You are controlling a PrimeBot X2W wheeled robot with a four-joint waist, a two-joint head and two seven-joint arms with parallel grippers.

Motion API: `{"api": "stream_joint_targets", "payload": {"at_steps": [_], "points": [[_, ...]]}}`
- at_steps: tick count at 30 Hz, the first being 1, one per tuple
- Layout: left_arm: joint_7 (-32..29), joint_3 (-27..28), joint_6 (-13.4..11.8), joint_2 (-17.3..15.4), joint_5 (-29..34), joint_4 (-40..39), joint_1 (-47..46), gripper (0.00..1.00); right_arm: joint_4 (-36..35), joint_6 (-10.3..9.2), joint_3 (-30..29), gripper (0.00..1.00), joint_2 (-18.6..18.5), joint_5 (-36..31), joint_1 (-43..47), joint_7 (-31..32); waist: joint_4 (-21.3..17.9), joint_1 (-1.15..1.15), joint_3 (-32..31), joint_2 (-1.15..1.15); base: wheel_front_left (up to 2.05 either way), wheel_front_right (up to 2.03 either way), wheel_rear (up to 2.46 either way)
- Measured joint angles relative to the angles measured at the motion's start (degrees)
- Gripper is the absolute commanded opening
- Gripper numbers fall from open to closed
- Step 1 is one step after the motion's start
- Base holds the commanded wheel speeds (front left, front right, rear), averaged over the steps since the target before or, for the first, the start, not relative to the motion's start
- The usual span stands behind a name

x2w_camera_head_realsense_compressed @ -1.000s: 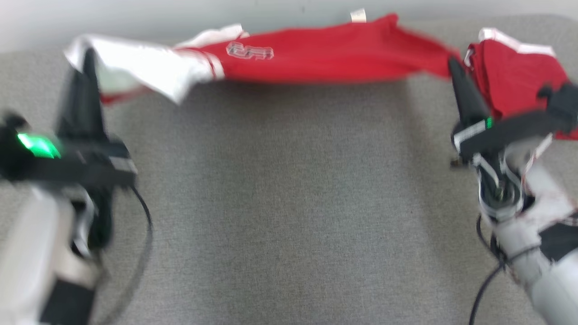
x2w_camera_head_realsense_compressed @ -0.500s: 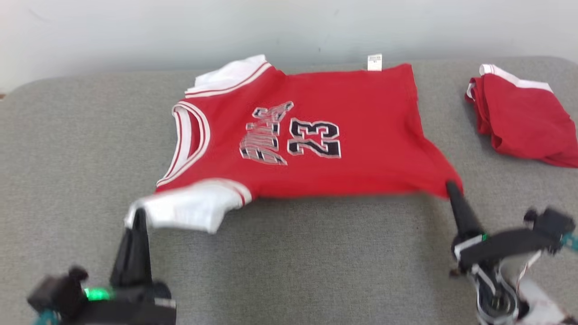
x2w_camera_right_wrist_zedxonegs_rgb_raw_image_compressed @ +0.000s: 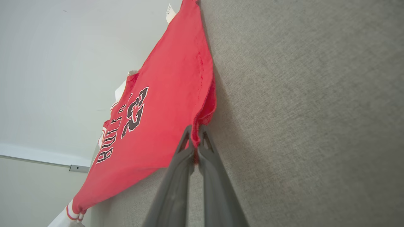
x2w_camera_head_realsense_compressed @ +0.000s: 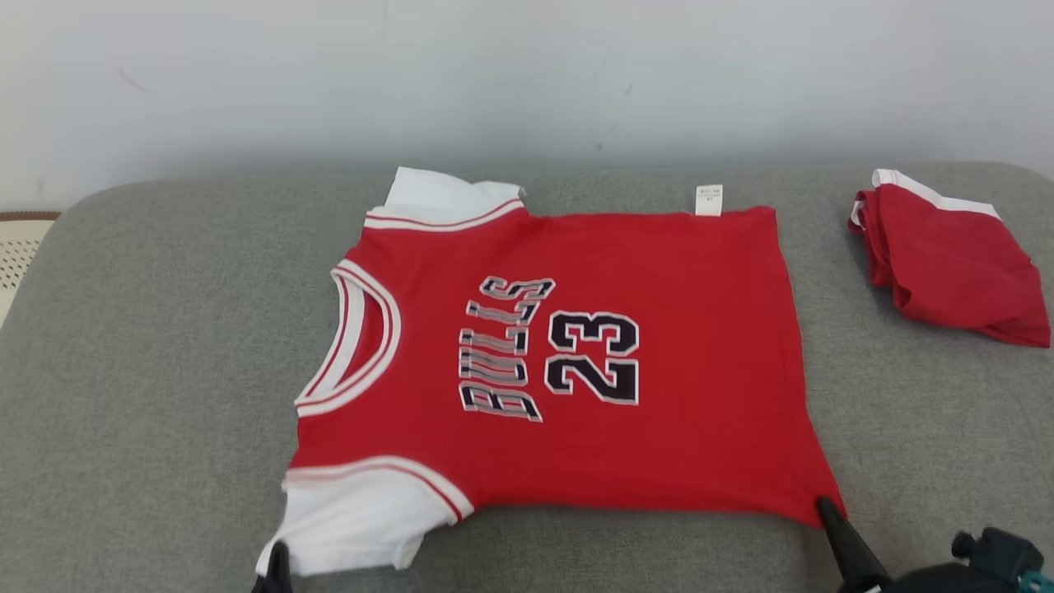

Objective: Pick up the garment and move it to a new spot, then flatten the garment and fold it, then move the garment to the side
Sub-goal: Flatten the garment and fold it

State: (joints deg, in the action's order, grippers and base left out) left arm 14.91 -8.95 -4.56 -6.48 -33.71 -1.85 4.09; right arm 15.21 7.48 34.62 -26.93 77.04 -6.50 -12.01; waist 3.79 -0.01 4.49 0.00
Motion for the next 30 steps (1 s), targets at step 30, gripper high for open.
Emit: {"api": "stream_joint_targets", "payload": {"at_steps": [30], "points": [[-1.76,0.85,6.57,-0.85,6.14,4.08,-10.66,0.00,-3.25,0.00,-13.37,0.00,7.81,-9.20,2.87,12.94,-3.45,0.01,-2.58,0.01,0.00,0.00,0.00]]}}
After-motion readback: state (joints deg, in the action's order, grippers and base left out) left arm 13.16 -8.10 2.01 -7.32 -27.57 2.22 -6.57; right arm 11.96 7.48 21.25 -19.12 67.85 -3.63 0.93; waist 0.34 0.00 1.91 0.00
